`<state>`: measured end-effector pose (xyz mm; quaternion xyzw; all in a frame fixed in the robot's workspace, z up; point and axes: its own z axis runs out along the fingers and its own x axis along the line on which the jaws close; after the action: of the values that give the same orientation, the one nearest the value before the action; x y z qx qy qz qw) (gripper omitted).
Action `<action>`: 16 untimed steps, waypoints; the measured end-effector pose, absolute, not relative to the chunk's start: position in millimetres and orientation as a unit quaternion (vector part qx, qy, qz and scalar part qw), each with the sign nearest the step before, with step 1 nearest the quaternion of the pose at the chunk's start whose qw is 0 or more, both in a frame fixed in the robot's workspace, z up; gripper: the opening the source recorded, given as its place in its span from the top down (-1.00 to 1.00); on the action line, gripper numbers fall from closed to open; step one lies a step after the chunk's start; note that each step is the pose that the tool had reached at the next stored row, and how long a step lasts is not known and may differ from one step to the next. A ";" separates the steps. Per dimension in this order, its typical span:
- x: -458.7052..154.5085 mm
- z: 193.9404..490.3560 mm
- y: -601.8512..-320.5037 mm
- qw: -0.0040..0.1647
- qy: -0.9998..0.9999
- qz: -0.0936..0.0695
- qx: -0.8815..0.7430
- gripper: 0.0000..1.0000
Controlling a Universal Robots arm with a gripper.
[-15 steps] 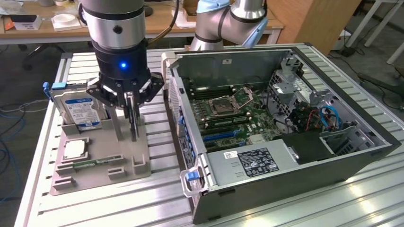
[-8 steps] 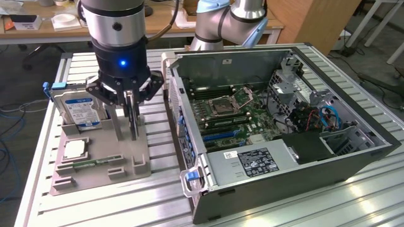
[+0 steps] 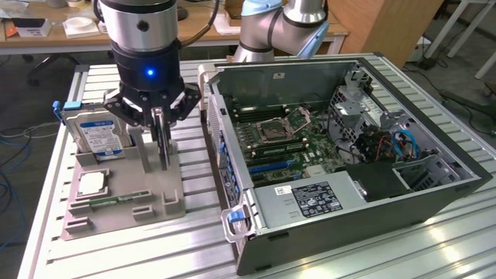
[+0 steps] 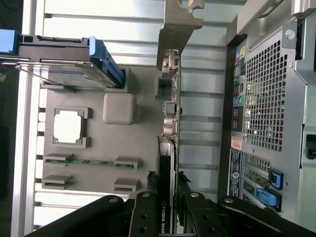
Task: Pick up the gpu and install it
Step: 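Pick up the gpu and move the gpu toward the slot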
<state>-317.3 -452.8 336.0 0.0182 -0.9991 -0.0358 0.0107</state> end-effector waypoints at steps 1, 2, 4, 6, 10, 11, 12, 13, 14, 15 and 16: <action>-317.3 336.6 -452.8 0.011 -0.999 -0.036 0.018 0.47; -317.3 337.1 -452.8 0.011 -0.999 -0.036 0.019 0.47; -317.3 338.3 -452.8 0.011 -0.999 -0.036 0.019 0.47; -317.3 339.6 -452.8 0.011 -0.999 -0.036 0.020 0.47; -317.3 342.0 -452.8 0.011 -0.999 -0.036 0.021 0.47; -317.3 342.7 -452.8 0.011 -0.999 -0.036 0.021 0.47; -317.3 343.1 -452.8 0.011 -0.999 -0.036 0.022 0.47; -317.3 343.6 -452.8 0.011 -0.999 -0.036 0.022 0.47; -317.3 344.1 -452.8 0.011 -0.999 -0.036 0.023 0.47; -317.3 344.7 -452.8 0.011 -0.999 -0.036 0.023 0.47; -317.3 345.2 -452.8 0.011 -0.999 -0.036 0.024 0.47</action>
<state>-317.3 -452.8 345.2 0.0238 -0.9990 -0.0358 0.0109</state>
